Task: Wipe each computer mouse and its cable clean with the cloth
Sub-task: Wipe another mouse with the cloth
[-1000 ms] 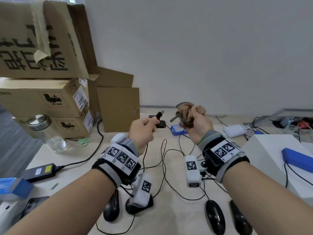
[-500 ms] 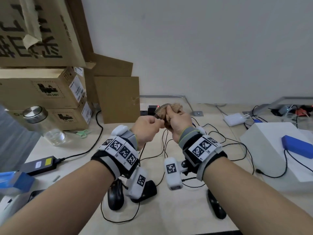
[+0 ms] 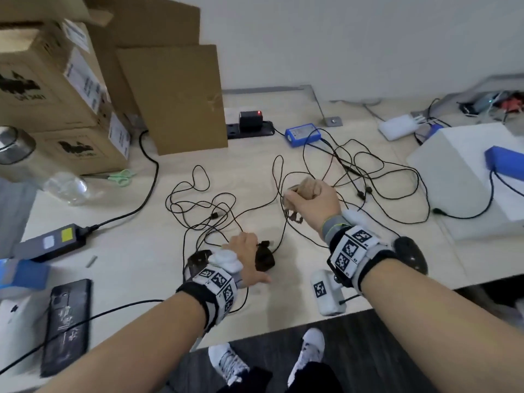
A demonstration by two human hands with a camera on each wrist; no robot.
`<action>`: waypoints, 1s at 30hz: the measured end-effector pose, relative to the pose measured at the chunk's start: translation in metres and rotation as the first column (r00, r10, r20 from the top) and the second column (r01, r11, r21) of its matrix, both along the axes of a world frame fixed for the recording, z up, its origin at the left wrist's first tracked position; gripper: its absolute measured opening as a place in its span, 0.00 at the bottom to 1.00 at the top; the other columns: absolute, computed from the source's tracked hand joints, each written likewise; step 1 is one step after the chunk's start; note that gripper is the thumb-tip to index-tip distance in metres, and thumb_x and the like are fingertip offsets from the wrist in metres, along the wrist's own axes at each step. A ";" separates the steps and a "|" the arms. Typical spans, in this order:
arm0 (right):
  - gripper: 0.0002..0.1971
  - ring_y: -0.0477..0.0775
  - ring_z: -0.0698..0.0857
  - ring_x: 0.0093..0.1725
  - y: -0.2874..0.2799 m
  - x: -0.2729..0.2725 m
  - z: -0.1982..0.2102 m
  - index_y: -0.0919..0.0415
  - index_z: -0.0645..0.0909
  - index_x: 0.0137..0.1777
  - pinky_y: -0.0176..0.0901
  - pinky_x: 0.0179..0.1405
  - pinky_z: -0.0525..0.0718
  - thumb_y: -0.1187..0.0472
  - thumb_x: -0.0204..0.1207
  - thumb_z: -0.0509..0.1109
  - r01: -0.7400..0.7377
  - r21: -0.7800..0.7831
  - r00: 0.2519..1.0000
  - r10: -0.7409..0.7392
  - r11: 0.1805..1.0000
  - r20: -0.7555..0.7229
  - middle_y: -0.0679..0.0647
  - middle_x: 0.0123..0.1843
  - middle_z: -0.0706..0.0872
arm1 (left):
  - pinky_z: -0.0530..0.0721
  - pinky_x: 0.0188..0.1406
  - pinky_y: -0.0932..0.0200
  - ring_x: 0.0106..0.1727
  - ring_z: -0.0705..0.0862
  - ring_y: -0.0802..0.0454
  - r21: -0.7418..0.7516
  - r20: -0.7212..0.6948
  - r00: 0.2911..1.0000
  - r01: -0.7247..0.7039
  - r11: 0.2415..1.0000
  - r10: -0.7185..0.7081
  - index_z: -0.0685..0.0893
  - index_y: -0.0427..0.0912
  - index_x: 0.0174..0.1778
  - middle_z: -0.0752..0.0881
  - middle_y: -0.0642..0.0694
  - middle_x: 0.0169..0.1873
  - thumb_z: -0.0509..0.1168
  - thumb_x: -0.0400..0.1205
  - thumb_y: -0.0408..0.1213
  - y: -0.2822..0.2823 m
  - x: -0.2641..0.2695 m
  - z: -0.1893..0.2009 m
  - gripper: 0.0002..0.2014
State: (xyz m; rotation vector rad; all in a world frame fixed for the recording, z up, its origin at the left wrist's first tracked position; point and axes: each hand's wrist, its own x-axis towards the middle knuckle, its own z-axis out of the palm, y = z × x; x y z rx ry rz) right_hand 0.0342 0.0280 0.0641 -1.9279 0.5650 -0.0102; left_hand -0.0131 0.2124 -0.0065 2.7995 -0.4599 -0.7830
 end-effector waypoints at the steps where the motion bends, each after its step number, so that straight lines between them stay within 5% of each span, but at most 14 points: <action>1: 0.17 0.53 0.75 0.29 -0.003 -0.003 -0.007 0.53 0.69 0.24 0.50 0.33 0.82 0.55 0.55 0.78 -0.007 -0.019 1.000 0.006 1.000 -0.024 0.45 0.25 0.75 | 0.77 0.56 0.50 0.61 0.74 0.46 0.019 0.019 1.000 0.018 1.000 -0.019 0.68 0.47 0.63 0.72 0.49 0.60 0.71 0.68 0.65 -0.002 -0.001 -0.001 0.35; 5: 0.13 0.53 0.71 0.28 -0.025 -0.018 -0.039 0.55 0.65 0.26 0.42 0.26 0.72 0.62 0.52 0.69 -0.018 -0.111 0.987 0.000 0.994 -0.158 0.46 0.25 0.69 | 0.77 0.57 0.51 0.63 0.75 0.43 0.009 0.010 0.998 -0.066 0.998 0.066 0.67 0.44 0.63 0.74 0.44 0.63 0.67 0.77 0.47 -0.011 -0.010 -0.017 0.23; 10: 0.13 0.52 0.72 0.30 -0.041 -0.032 -0.059 0.53 0.66 0.28 0.44 0.29 0.76 0.65 0.55 0.70 -0.135 -0.041 0.959 0.120 0.990 -0.255 0.48 0.27 0.72 | 0.78 0.42 0.52 0.51 0.83 0.43 -0.131 -0.026 0.937 -0.350 0.928 0.350 0.67 0.45 0.57 0.80 0.46 0.52 0.67 0.72 0.62 -0.035 -0.012 -0.010 0.29; 14: 0.18 0.54 0.78 0.29 -0.047 -0.043 -0.080 0.52 0.70 0.26 0.48 0.38 0.82 0.43 0.52 0.74 -0.287 0.042 0.886 0.282 0.957 -0.367 0.45 0.23 0.76 | 0.84 0.36 0.50 0.38 0.83 0.47 -0.194 -0.048 0.889 -0.455 0.869 0.455 0.65 0.47 0.49 0.81 0.49 0.39 0.66 0.67 0.69 -0.071 -0.014 -0.014 0.32; 21: 0.11 0.52 0.78 0.29 -0.085 -0.045 -0.092 0.54 0.70 0.31 0.39 0.30 0.79 0.64 0.61 0.72 -0.516 0.055 0.708 0.462 0.855 -0.534 0.50 0.29 0.76 | 0.85 0.40 0.50 0.42 0.84 0.48 -0.209 -0.139 0.829 -0.560 0.802 0.542 0.66 0.48 0.49 0.84 0.49 0.42 0.72 0.68 0.65 -0.115 -0.031 -0.036 0.31; 24: 0.10 0.56 0.79 0.33 -0.098 -0.041 -0.088 0.53 0.70 0.32 0.41 0.34 0.76 0.62 0.61 0.70 -0.595 -0.099 0.687 0.440 0.798 -0.579 0.50 0.33 0.78 | 0.82 0.44 0.53 0.42 0.83 0.50 -0.281 -0.118 0.779 -0.621 0.732 0.616 0.67 0.49 0.45 0.84 0.54 0.40 0.72 0.72 0.60 -0.116 -0.019 -0.030 0.24; 26: 0.08 0.55 0.75 0.32 -0.101 -0.036 -0.078 0.54 0.68 0.30 0.43 0.36 0.74 0.63 0.59 0.66 -0.565 -0.053 0.741 0.477 0.824 -0.472 0.48 0.29 0.75 | 0.80 0.43 0.53 0.41 0.82 0.48 -0.383 -0.116 0.704 -0.682 0.623 0.700 0.68 0.47 0.42 0.83 0.52 0.37 0.69 0.78 0.53 -0.122 -0.002 -0.010 0.18; 27: 0.07 0.54 0.76 0.32 -0.102 -0.035 -0.069 0.54 0.72 0.31 0.45 0.37 0.77 0.63 0.62 0.68 -0.502 0.087 0.777 0.493 0.861 -0.391 0.47 0.28 0.75 | 0.82 0.44 0.51 0.40 0.83 0.46 -0.462 -0.170 0.647 -0.718 0.520 0.743 0.68 0.47 0.40 0.85 0.49 0.38 0.68 0.79 0.50 -0.126 0.009 0.002 0.16; 28: 0.05 0.54 0.80 0.33 -0.107 -0.031 -0.060 0.59 0.80 0.38 0.45 0.39 0.80 0.61 0.68 0.73 -0.447 0.231 0.817 0.500 0.864 -0.289 0.48 0.29 0.78 | 0.85 0.45 0.49 0.39 0.83 0.45 -0.546 -0.259 0.587 -0.744 0.385 0.767 0.68 0.46 0.39 0.87 0.44 0.40 0.66 0.81 0.47 -0.132 0.020 0.017 0.14; 30: 0.23 0.54 0.86 0.38 -0.110 -0.025 -0.039 0.76 0.78 0.62 0.41 0.35 0.84 0.60 0.75 0.76 -0.372 0.461 0.847 0.498 0.806 -0.185 0.56 0.33 0.81 | 0.86 0.43 0.50 0.36 0.81 0.47 -0.634 -0.493 0.492 -0.768 0.091 0.718 0.69 0.42 0.43 0.86 0.37 0.45 0.62 0.84 0.39 -0.145 0.041 0.049 0.09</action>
